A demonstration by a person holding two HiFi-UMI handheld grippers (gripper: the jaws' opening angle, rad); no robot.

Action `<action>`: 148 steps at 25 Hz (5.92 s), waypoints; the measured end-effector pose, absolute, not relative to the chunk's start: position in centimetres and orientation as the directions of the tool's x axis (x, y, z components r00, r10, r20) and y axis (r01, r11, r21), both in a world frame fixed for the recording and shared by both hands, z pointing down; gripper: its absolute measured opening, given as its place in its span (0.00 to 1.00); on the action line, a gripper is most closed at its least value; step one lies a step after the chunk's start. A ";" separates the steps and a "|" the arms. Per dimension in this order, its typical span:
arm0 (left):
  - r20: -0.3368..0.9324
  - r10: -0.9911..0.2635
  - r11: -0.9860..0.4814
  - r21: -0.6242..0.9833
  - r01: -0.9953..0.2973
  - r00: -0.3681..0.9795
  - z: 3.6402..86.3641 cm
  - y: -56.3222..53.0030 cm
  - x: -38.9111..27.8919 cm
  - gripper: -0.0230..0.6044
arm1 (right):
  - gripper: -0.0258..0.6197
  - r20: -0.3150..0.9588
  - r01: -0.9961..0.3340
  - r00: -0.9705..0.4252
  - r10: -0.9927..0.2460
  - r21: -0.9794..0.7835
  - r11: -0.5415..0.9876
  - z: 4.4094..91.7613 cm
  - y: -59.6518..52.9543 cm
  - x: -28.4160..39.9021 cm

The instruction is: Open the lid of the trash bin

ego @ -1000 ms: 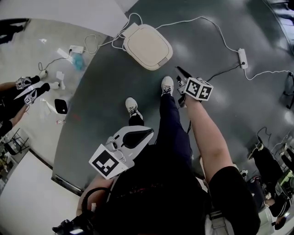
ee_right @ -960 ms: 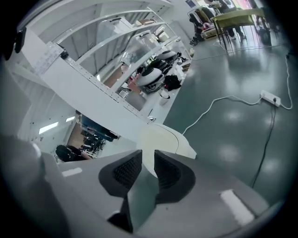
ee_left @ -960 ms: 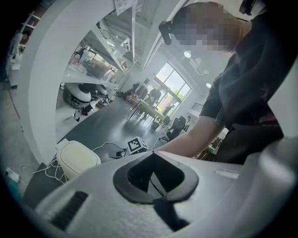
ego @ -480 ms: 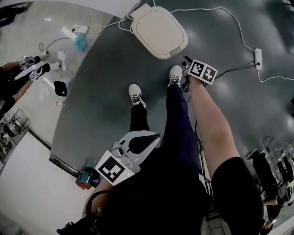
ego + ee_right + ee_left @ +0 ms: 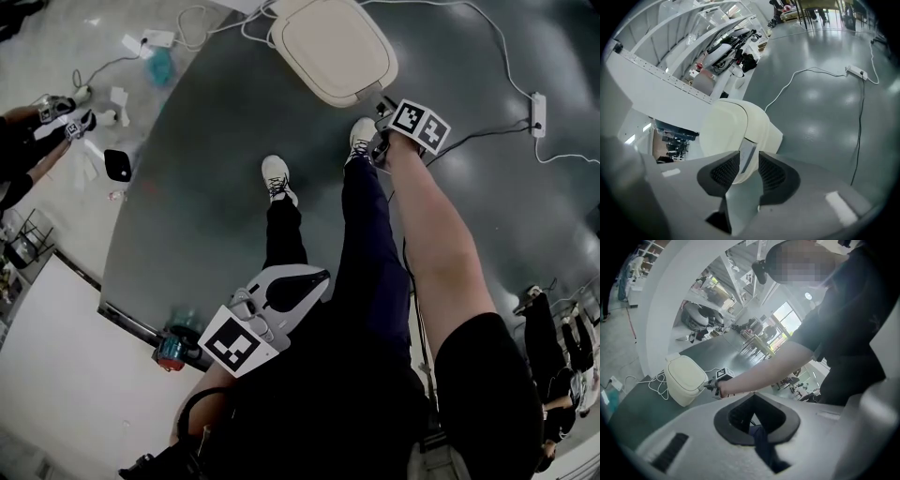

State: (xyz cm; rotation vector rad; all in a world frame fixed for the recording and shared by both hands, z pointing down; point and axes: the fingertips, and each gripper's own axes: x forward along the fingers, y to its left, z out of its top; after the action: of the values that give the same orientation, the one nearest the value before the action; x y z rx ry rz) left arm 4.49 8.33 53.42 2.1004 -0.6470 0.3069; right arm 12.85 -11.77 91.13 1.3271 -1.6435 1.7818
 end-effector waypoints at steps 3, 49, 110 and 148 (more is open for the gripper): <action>0.443 -0.337 -0.457 0.695 -0.556 0.831 53.6 8.0 4.1 0.04 | 0.25 0.829 -0.793 -0.465 -0.310 -0.546 -0.270 91.7 -11.9 13.0; 0.428 -0.401 -0.442 0.684 -0.580 0.810 52.1 9.1 3.7 0.04 | 0.09 0.864 -0.836 -0.405 -0.300 -0.483 -0.262 91.0 -11.5 12.8; 0.006 -0.451 -0.784 0.475 -0.399 0.893 22.5 9.6 -4.4 0.04 | 0.05 0.012 -0.387 -0.903 -0.429 -0.457 0.801 21.0 10.8 -1.6; 0.006 -0.462 -0.764 0.505 -0.401 0.887 23.5 9.3 -4.4 0.04 | 0.05 0.023 -0.391 -0.899 -0.438 -0.496 0.775 22.2 10.4 -1.1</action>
State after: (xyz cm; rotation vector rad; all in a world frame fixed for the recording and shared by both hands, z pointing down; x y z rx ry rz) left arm -4.38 9.25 23.46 2.5457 -0.6253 -0.1612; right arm -1.07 10.42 22.18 0.7136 -3.0473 0.8186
